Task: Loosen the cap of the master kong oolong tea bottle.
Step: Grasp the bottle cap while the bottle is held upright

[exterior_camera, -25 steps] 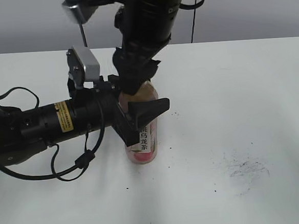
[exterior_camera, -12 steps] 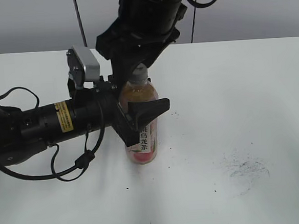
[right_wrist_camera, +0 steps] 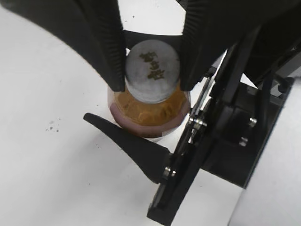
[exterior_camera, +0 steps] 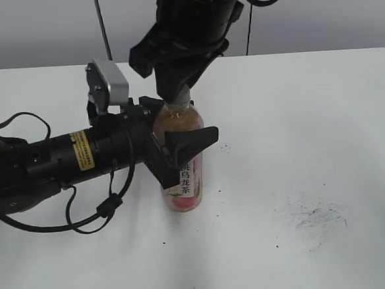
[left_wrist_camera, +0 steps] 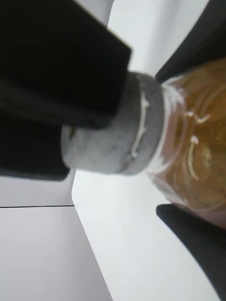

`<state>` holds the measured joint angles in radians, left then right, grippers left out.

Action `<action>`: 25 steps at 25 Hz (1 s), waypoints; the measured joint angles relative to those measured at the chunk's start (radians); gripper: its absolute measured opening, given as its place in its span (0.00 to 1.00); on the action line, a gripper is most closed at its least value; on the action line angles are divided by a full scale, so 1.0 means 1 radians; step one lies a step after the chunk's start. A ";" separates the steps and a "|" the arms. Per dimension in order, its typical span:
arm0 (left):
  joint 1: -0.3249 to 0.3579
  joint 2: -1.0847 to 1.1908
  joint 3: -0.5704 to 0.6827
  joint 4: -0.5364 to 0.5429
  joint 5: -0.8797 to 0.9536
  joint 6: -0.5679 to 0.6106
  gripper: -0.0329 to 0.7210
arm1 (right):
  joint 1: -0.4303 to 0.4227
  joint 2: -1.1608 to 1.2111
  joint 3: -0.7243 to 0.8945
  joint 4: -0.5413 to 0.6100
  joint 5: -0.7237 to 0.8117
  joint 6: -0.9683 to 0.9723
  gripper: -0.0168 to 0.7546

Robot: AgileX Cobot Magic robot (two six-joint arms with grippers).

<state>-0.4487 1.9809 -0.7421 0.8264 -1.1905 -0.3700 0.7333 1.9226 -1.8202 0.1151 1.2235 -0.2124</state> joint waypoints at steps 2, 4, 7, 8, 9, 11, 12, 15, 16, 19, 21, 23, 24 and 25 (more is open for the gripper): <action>0.000 0.000 0.000 0.000 0.000 0.000 0.64 | 0.000 0.000 0.000 -0.008 0.000 -0.028 0.36; 0.000 0.000 0.000 -0.001 0.000 0.000 0.64 | 0.000 0.000 0.000 -0.010 0.000 -0.075 0.36; 0.000 0.000 0.000 -0.001 0.000 0.000 0.64 | 0.000 0.000 0.000 -0.010 0.000 -0.166 0.36; 0.000 0.000 0.000 -0.001 0.001 0.000 0.64 | 0.000 0.000 0.000 -0.010 0.000 -0.207 0.36; 0.000 0.000 0.000 -0.001 0.001 0.000 0.64 | 0.000 0.000 0.000 -0.010 0.000 -0.247 0.36; 0.000 0.000 0.000 -0.001 0.001 0.000 0.64 | 0.000 0.000 0.000 -0.009 0.000 -0.358 0.36; 0.000 0.000 0.000 -0.001 0.001 0.000 0.64 | 0.000 0.000 0.000 -0.009 0.000 -0.423 0.36; 0.000 0.000 0.000 -0.001 0.001 0.000 0.64 | 0.000 -0.001 0.000 -0.009 0.000 -0.627 0.36; 0.000 0.000 0.000 -0.001 0.001 0.000 0.64 | 0.000 -0.001 0.000 -0.009 0.000 -0.690 0.36; 0.000 0.000 0.000 -0.002 0.002 0.000 0.64 | 0.000 -0.001 0.000 -0.009 0.000 -0.926 0.36; 0.000 0.000 0.000 -0.006 0.003 -0.001 0.64 | 0.000 -0.001 -0.001 -0.008 -0.002 -1.083 0.36; 0.000 0.000 0.000 -0.015 0.006 -0.012 0.64 | 0.000 -0.002 -0.001 -0.001 -0.006 -1.250 0.27; 0.001 0.000 0.000 -0.019 0.007 -0.015 0.64 | 0.000 -0.003 -0.001 0.004 -0.006 -1.339 0.22; 0.001 0.000 0.000 -0.020 0.007 -0.016 0.64 | 0.000 -0.004 -0.001 0.009 -0.002 -1.425 0.19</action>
<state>-0.4477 1.9810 -0.7421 0.8067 -1.1836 -0.3860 0.7333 1.9185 -1.8211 0.1239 1.2212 -1.6378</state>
